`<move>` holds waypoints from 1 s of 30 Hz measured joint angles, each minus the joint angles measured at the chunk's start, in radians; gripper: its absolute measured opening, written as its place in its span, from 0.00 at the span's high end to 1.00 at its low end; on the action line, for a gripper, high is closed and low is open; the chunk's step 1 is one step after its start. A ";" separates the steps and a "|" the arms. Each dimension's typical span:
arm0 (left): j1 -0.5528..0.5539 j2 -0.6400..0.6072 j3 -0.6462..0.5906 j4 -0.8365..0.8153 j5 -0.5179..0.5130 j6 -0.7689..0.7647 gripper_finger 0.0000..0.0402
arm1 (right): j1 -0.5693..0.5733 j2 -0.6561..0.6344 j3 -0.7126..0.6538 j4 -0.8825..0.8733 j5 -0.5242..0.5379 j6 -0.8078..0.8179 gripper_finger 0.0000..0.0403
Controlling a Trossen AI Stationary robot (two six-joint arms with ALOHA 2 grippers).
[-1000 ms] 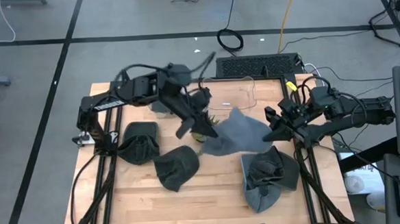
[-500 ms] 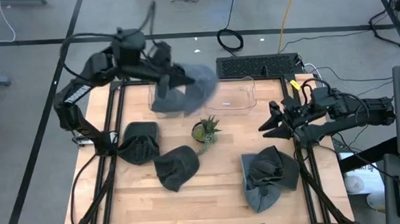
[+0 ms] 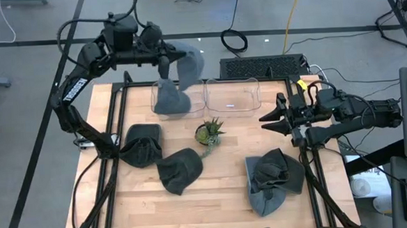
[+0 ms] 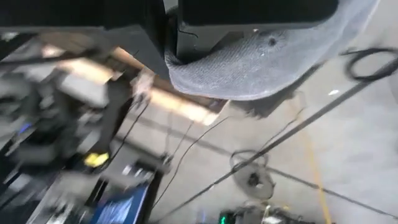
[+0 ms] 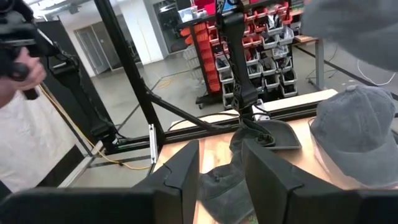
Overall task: Pick & Place hat
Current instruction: Put the left gray cap into the left transparent bin
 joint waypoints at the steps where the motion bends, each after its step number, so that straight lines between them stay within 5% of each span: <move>1: 0.015 0.001 0.000 -0.030 0.000 0.034 0.99 | 0.000 0.000 0.000 0.000 0.000 0.000 0.73; 16: 0.125 0.135 -0.001 -0.319 0.149 0.329 0.99 | 0.000 0.027 0.000 0.000 0.000 -0.004 0.74; 30: 0.172 0.300 0.000 -0.525 0.101 0.471 0.99 | 0.000 0.100 0.000 0.007 0.000 -0.004 0.75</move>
